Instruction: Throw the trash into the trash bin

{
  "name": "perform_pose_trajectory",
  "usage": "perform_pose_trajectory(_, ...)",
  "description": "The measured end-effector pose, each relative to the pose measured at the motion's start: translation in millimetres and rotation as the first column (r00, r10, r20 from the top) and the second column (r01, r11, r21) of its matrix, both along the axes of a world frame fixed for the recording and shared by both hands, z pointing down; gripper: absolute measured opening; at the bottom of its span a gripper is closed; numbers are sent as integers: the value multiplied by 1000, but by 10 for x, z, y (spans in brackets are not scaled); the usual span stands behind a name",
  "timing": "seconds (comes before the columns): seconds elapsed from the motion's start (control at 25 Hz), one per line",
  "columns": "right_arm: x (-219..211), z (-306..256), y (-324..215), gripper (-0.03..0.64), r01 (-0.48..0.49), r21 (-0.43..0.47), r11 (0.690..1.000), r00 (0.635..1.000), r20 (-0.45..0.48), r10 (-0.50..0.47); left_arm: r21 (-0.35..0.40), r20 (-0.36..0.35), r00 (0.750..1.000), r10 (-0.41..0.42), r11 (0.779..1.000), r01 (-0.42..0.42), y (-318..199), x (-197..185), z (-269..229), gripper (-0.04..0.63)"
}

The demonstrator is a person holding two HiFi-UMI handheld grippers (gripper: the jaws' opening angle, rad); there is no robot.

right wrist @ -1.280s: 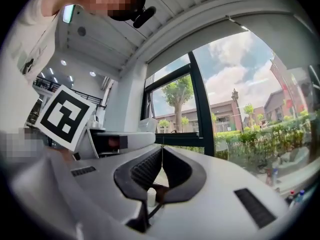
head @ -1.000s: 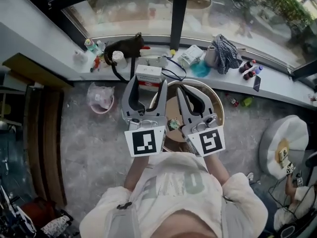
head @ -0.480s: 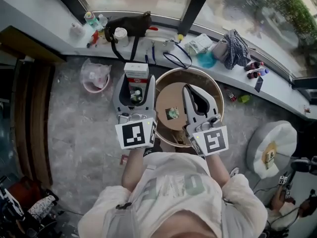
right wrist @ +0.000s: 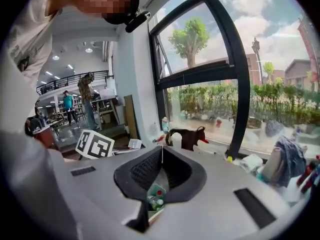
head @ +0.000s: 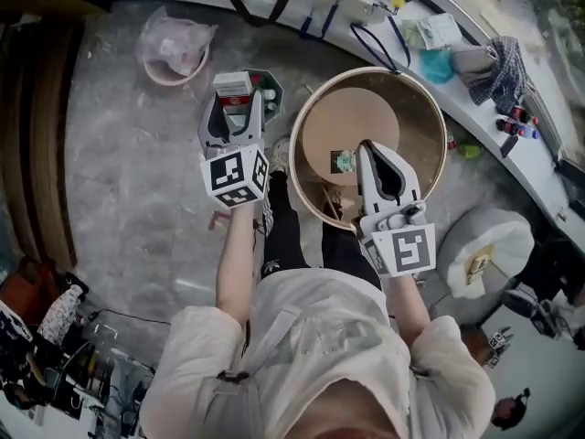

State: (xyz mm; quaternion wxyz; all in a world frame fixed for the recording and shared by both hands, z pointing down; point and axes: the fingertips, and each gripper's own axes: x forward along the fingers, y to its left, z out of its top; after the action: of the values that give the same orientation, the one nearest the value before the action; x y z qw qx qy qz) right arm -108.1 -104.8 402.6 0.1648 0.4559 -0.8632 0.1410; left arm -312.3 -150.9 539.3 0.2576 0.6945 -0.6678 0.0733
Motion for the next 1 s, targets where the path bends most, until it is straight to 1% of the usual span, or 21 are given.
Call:
perform_pose_trajectory(0.08, -71, 239, 27, 15, 8, -61, 998, 1000, -10, -9, -88, -32, 999, -10, 996, 7, 61, -94, 622, 285)
perform_pose_trajectory(0.2, -178, 498, 48, 15, 35, -113, 993, 999, -32, -39, -204, -40, 999, -10, 979, 2, 178, -176, 1390, 285)
perform_pose_trajectory(0.28, -192, 629, 67, 15, 27, -135, 990, 998, -46, -33, -264, -32, 999, 18, 964, -26, 253, -159, 1762, 285)
perform_pose_trajectory(0.36, -188, 726, 91, 15, 8, -154, 988, 998, -57, -17, -307, -22, 998, 55, 950, -59, 331, -113, 2002, 285)
perform_pose_trajectory(0.48, -238, 785, 106, 15, 0, -162, 987, 998, -63, -10, -341, -11, 996, 89, 936, -87, 416, -67, 2161, 285)
perform_pose_trajectory(0.68, -340, 771, 134, 15, 4, -170, 985, 998, -58, -14, -369, -2, 996, 91, 925, -85, 477, -80, 2250, 285)
perform_pose_trajectory(0.8, -334, 736, 141, 15, -16, -168, 986, 998, -59, 6, -372, 3, 994, 111, 922, -102, 446, -61, 2268, 292)
perform_pose_trajectory(1.0, -367, 729, 200, 15, -5, -171, 985, 998, -56, -4, -367, 6, 995, 98, 926, -89, 460, -97, 2215, 293)
